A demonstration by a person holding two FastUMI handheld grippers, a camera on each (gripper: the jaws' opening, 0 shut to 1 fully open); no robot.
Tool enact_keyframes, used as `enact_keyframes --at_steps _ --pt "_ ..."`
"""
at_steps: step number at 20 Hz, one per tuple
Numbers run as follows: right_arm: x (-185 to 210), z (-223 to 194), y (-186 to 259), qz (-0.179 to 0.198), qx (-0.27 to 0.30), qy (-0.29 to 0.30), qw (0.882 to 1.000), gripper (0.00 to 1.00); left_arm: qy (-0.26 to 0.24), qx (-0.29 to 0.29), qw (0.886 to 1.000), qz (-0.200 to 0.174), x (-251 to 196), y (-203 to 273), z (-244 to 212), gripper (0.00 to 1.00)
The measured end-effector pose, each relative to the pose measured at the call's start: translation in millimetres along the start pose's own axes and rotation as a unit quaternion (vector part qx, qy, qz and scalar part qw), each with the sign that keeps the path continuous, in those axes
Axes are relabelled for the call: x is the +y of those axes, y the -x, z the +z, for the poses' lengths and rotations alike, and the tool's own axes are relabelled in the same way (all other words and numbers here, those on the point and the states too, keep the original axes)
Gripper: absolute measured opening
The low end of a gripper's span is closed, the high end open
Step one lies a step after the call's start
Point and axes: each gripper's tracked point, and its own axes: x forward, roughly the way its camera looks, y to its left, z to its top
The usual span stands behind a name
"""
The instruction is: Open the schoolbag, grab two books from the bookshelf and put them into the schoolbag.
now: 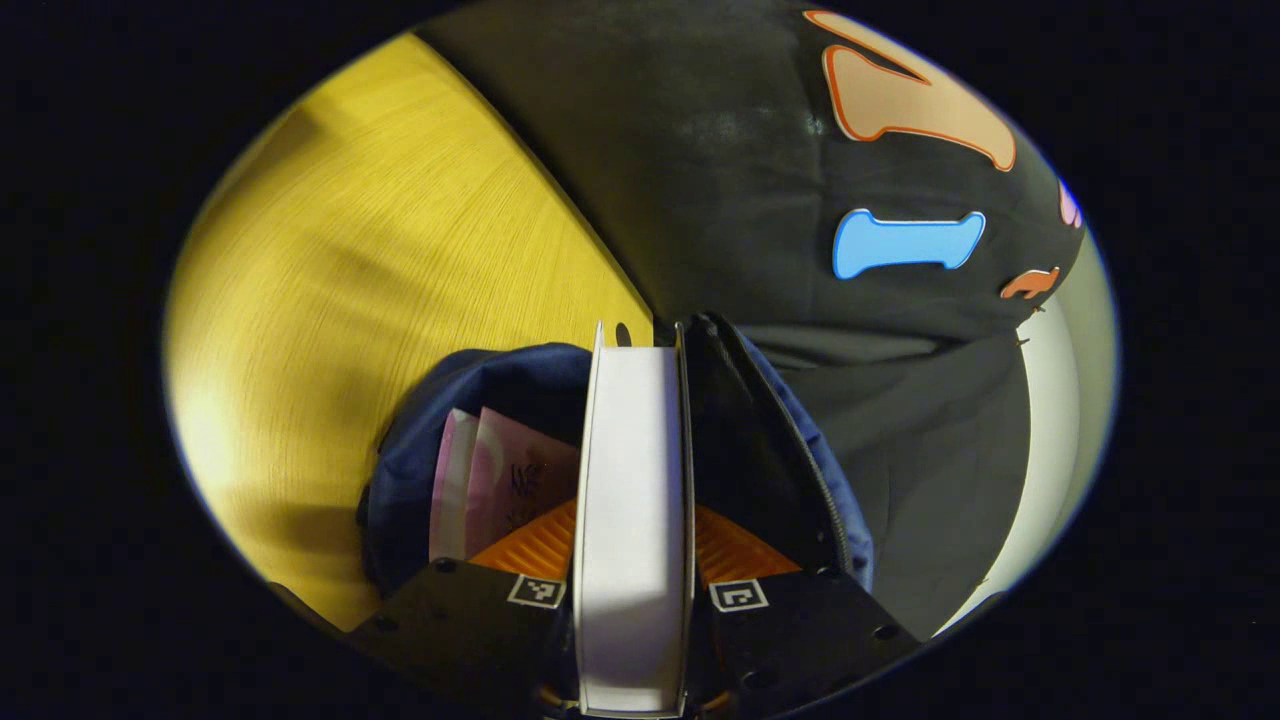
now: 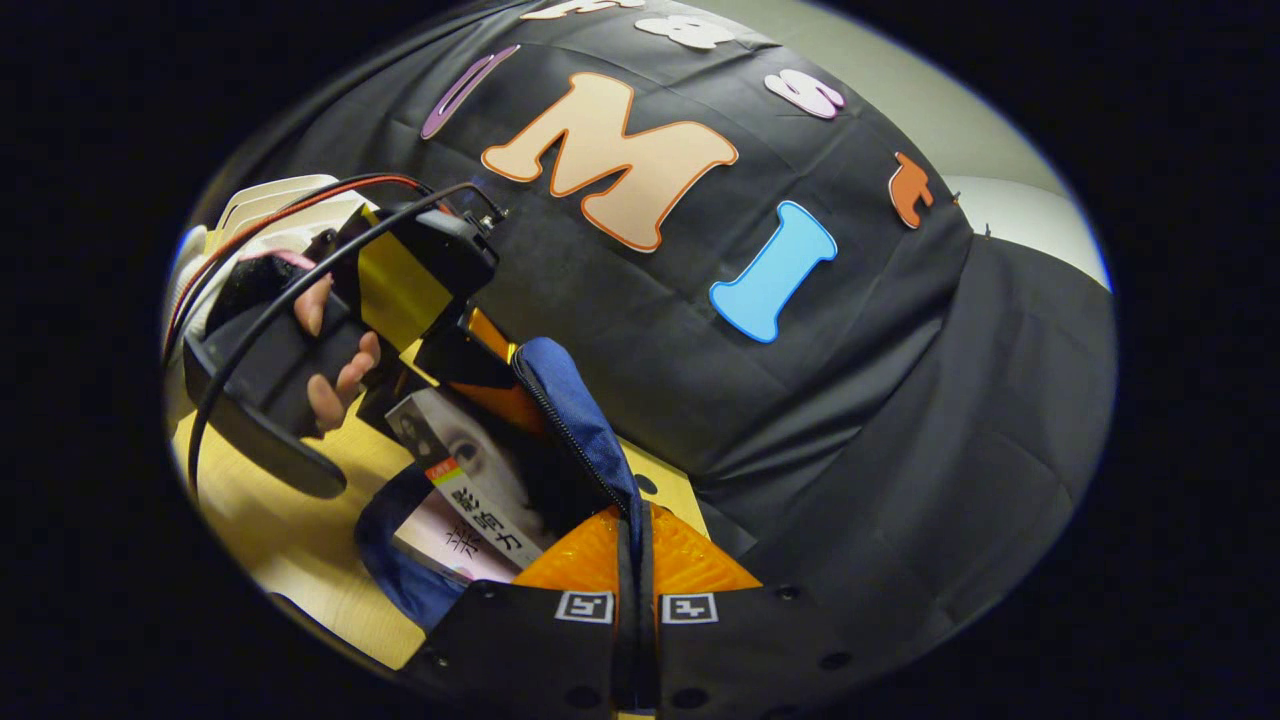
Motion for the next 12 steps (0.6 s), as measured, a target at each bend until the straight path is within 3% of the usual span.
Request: enact_keyframes --at_steps 3,9,12 --pt "3 3 0 0.008 -0.008 -0.003 1.0 0.02 -0.024 0.016 1.0 -0.002 0 -3 -12 0.4" --pt "13 2 -2 0.016 -0.011 -0.001 1.0 0.02 -0.004 0.046 0.999 -0.022 3 -22 -38 0.38" --pt "19 2 -3 0.023 -0.013 0.012 1.0 0.02 -0.012 0.039 0.999 0.01 23 -25 -45 0.46"
